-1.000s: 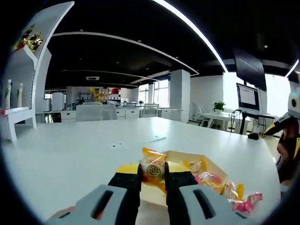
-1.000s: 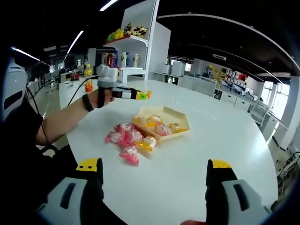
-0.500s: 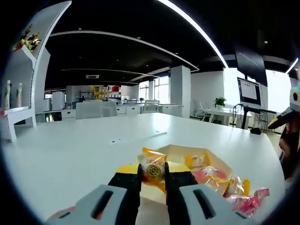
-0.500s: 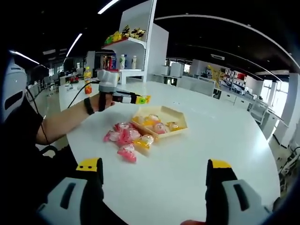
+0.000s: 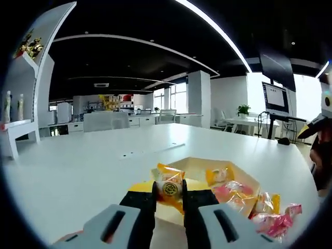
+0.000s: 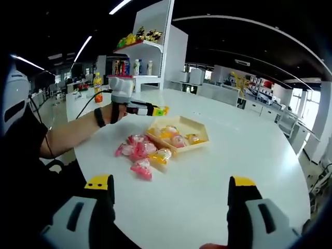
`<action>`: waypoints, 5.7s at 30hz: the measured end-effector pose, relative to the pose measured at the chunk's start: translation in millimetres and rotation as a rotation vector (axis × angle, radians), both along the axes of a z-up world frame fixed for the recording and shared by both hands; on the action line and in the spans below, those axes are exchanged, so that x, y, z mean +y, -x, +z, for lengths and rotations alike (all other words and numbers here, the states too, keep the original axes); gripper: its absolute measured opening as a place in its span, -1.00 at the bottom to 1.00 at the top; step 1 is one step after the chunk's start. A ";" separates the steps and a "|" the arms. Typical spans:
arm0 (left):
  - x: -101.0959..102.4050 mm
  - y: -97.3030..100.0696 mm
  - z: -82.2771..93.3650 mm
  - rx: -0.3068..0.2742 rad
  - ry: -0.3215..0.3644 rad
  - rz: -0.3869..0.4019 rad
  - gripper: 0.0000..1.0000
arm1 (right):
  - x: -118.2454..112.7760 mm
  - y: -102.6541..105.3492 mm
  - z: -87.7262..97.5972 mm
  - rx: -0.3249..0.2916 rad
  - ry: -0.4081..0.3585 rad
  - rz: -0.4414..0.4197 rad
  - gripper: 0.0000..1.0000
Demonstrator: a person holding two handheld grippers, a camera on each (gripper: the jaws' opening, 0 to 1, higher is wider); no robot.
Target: Pick up the marshmallows scattered on the table and place them into the bowl on the table
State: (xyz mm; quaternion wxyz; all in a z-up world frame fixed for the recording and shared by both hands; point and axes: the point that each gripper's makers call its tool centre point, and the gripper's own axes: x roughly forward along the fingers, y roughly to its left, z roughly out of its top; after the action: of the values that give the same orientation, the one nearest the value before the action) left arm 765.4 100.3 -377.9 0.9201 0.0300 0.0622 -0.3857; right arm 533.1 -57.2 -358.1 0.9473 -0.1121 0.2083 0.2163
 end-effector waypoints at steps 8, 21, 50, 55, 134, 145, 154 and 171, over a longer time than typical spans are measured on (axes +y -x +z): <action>2.3 -4.1 -2.3 0.007 -0.009 0.004 -0.61 | 2.1 -1.8 -3.0 0.006 0.002 0.008 0.73; -1.9 -8.3 -11.9 0.015 -0.028 -0.005 -0.61 | 2.1 0.7 -3.0 0.007 0.005 0.007 0.72; -5.0 -13.9 -21.1 -0.020 -0.100 -0.018 -0.59 | 2.6 2.0 -4.4 0.010 0.010 0.009 0.72; -1.5 -16.2 -22.1 -0.064 -0.151 0.009 -0.58 | 3.0 1.8 -3.8 0.008 0.009 0.009 0.72; -3.6 -11.0 0.4 -0.018 0.082 0.036 0.62 | 3.9 3.6 -1.5 0.006 0.019 0.006 0.71; -1.5 -9.1 15.0 -0.077 0.111 0.044 0.91 | 3.3 3.9 -2.0 0.007 0.022 0.005 0.71; -1.9 2.6 23.4 -0.088 0.116 0.045 0.91 | -4.4 7.8 0.3 -0.003 0.007 -0.010 0.71; 33.8 97.7 40.7 -0.125 0.048 -0.018 0.91 | -7.0 6.8 -1.6 -0.015 -0.020 -0.001 0.71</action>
State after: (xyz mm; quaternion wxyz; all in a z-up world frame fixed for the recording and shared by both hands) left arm 667.7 134.0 -337.2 0.9192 0.0326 -0.0049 -0.3925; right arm 526.3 -64.2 -359.7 0.9499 -0.1042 0.1989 0.2172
